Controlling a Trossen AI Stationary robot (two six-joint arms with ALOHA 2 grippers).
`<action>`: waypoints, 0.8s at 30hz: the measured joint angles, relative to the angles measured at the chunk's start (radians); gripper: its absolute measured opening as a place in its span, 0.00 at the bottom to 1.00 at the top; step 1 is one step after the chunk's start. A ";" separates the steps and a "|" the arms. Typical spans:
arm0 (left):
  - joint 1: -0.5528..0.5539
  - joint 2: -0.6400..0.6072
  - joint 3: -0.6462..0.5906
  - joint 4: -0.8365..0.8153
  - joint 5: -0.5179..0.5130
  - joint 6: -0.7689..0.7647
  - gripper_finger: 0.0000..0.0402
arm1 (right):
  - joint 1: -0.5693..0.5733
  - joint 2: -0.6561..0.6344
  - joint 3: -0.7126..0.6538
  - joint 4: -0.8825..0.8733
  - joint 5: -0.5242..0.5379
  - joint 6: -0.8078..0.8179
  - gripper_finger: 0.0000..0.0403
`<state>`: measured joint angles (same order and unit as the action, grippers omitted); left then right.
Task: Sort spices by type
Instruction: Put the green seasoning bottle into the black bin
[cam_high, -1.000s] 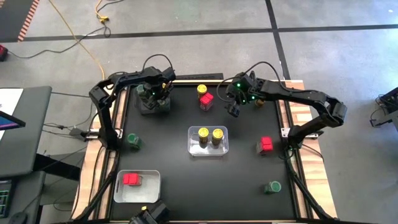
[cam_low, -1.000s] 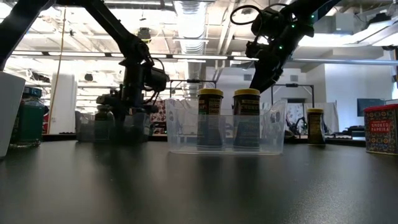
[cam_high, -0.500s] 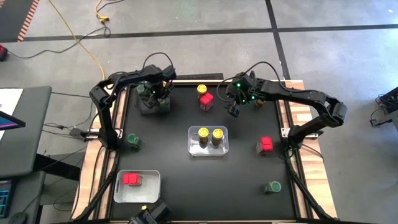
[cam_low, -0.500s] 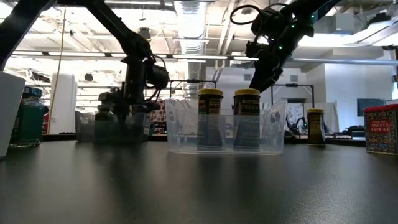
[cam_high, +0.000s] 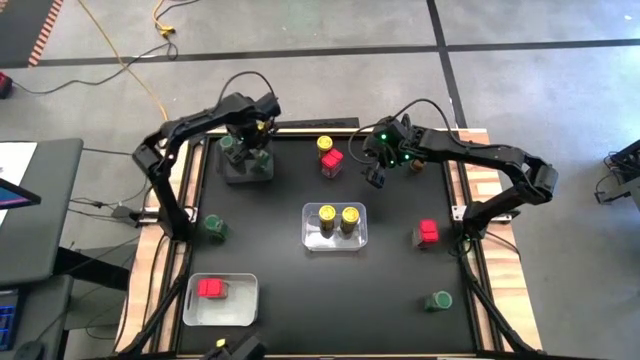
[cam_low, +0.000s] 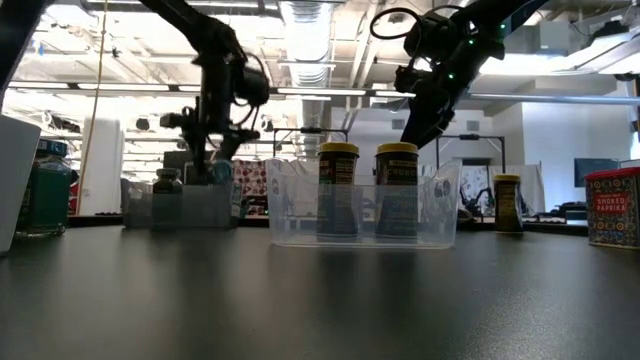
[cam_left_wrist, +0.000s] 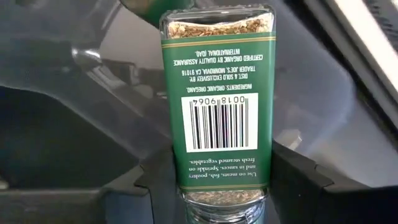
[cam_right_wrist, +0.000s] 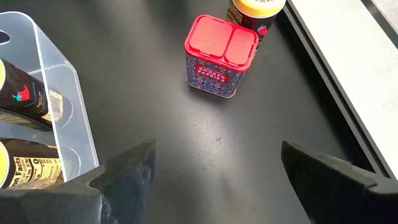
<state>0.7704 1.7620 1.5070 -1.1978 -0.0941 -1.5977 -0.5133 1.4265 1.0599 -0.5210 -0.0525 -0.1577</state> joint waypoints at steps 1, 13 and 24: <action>0.000 -0.020 0.003 0.001 -0.001 0.021 0.49 | 0.000 0.000 0.000 0.002 0.000 0.000 0.92; 0.013 -0.287 0.043 0.003 0.280 0.438 0.49 | 0.002 0.000 0.000 0.007 0.000 0.000 0.92; 0.002 -0.317 0.043 -0.194 0.615 0.750 0.49 | 0.014 0.000 -0.001 0.091 -0.005 -0.061 0.92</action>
<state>0.7727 1.4446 1.5501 -1.3916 0.5206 -0.8477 -0.4994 1.4265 1.0588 -0.4302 -0.0578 -0.2187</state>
